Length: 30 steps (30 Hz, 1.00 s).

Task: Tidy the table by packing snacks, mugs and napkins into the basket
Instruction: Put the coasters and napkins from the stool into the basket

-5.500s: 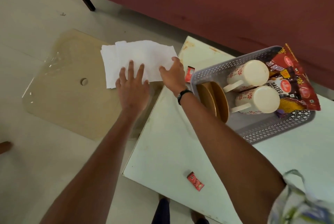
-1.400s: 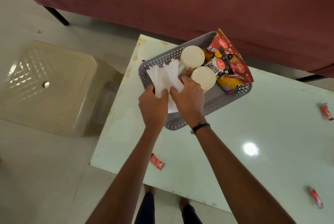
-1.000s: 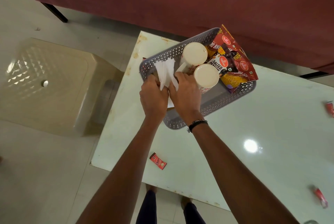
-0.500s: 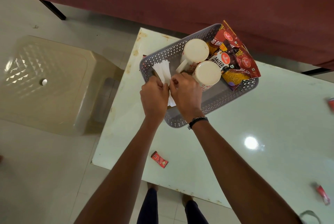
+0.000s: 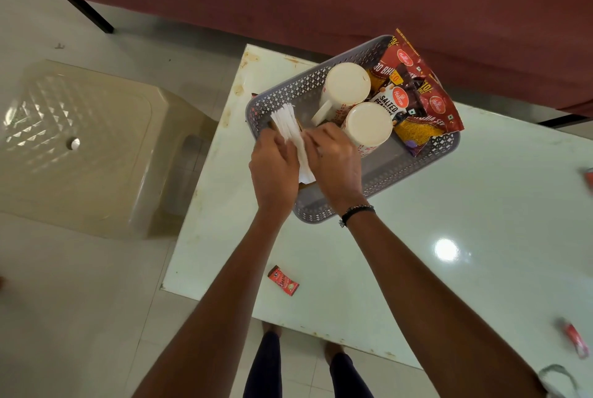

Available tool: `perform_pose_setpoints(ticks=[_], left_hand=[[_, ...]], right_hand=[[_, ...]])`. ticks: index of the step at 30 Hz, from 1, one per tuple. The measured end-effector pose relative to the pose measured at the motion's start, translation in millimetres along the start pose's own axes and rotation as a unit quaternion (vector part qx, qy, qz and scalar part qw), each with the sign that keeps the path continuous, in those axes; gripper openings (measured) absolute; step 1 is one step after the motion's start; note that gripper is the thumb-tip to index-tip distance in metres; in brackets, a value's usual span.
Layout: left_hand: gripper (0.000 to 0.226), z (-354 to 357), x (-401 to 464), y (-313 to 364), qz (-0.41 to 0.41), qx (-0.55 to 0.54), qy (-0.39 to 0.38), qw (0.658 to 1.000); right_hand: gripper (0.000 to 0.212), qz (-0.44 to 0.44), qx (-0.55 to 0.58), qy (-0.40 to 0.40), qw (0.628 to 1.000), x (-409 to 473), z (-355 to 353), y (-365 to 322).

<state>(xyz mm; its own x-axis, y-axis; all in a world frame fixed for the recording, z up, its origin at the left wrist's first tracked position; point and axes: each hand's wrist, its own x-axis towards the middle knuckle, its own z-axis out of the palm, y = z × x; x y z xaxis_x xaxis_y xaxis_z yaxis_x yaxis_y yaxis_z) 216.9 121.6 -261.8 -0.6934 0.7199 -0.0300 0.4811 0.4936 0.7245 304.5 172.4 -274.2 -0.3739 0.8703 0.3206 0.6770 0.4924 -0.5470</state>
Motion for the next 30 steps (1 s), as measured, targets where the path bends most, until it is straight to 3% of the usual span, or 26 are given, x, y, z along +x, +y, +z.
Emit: perform_pose_setpoints(ticks=[2, 6, 10, 19, 21, 24, 27, 30], left_hand=[[0.015, -1.6, -4.6, -0.5, -0.012, -0.017, 0.023, 1.000], [0.027, 0.4, -11.1, -1.5, -0.012, 0.044, -0.021, 0.999], [0.024, 4.5, -18.7, 1.1, -0.015, 0.082, -0.053, 0.995], [0.021, 2.3, -37.6, 1.8, 0.001, 0.078, -0.070, 0.994], [0.023, -2.3, -36.6, -1.4, 0.004, 0.055, -0.056, 0.997], [0.022, -15.0, -34.0, -1.9, 0.012, -0.009, 0.000, 1.000], [0.013, -24.2, -25.5, -0.6, 0.014, -0.065, 0.046, 0.997], [0.017, -21.1, -17.9, -2.7, -0.085, -0.097, 0.100, 0.987]], right_hand=[[0.016, 0.035, 0.036, 0.014, 0.999, -0.9, -7.6, 4.3], [0.022, 0.044, 0.082, -0.074, 0.993, -6.1, -9.9, 12.3], [0.026, 0.068, 0.095, -0.119, 0.986, -7.5, -8.6, 16.4], [0.021, 0.020, 0.058, -0.143, 0.988, -14.9, -25.1, 16.7], [0.021, -0.014, 0.045, -0.115, 0.992, -10.4, -34.2, 12.6], [0.017, -0.023, 0.047, 0.030, 0.998, 11.3, -71.8, 18.9], [0.020, 0.066, 0.069, 0.080, 0.992, 50.3, -114.0, 52.1], [0.024, 0.269, 0.094, 0.041, 0.958, 91.6, -132.2, 93.3]])
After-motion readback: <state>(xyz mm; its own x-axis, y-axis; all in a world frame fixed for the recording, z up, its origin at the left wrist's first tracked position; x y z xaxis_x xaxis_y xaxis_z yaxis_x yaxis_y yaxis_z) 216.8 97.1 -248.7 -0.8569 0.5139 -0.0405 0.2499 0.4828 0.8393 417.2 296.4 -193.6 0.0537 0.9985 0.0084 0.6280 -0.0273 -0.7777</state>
